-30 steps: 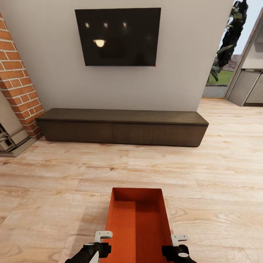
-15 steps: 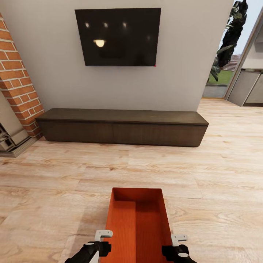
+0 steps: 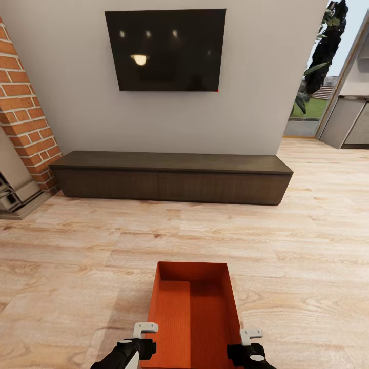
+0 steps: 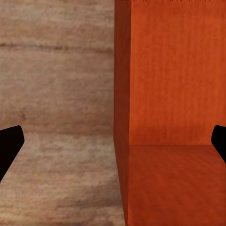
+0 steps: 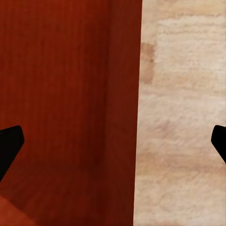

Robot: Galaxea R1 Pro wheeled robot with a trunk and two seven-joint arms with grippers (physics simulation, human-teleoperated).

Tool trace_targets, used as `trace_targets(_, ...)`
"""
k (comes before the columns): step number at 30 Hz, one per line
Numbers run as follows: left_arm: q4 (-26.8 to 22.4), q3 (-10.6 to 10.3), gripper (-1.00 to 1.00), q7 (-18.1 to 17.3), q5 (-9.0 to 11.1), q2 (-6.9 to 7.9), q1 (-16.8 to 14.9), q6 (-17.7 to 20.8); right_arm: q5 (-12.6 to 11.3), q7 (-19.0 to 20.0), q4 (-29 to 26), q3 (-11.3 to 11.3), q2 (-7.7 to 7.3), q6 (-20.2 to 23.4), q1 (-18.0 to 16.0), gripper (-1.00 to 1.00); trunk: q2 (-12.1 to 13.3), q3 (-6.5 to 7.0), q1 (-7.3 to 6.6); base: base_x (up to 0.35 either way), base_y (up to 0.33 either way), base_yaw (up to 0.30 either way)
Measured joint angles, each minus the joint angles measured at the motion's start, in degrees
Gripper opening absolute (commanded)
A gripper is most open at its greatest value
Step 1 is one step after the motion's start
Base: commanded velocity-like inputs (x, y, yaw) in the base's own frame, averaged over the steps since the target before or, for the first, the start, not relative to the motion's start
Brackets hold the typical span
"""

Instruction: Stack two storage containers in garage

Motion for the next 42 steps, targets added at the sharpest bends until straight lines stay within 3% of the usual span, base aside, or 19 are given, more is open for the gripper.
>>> trace_targets(10,0.0,0.0,1.0,0.0,0.2,0.0,0.0,0.0,0.0,0.0,0.0,0.0,0.0,0.0,0.0,1.0,0.0,0.0,0.0,0.0,0.0,0.0)
trace_targets(20,0.0,0.0,1.0,0.0,0.2,0.0,0.0,0.1,0.0,0.0,0.0,0.1,0.0,0.0,0.0,1.0,-4.0,-1.79,2.19,0.0,0.0,0.0)
trace_targets(33,-0.1,0.0,1.0,0.0,0.2,0.0,0.0,0.0,0.0,0.0,0.0,0.1,-0.28,-0.1,0.0,1.0,-4.0,-1.8,2.2,0.0,0.0,0.0)
trace_targets(38,-0.1,0.0,1.0,0.0,0.2,0.0,0.0,0.0,0.0,0.0,-0.7,0.0,-1.64,-0.2,0.0,1.0,-4.0,-1.79,2.2,0.0,0.0,0.0)
trace_targets(42,-0.1,0.1,1.0,0.0,0.2,0.0,0.0,-0.1,0.0,0.0,-0.8,0.0,-1.85,-0.2,0.0,1.0,-4.0,-1.79,2.2,0.0,0.0,0.0)
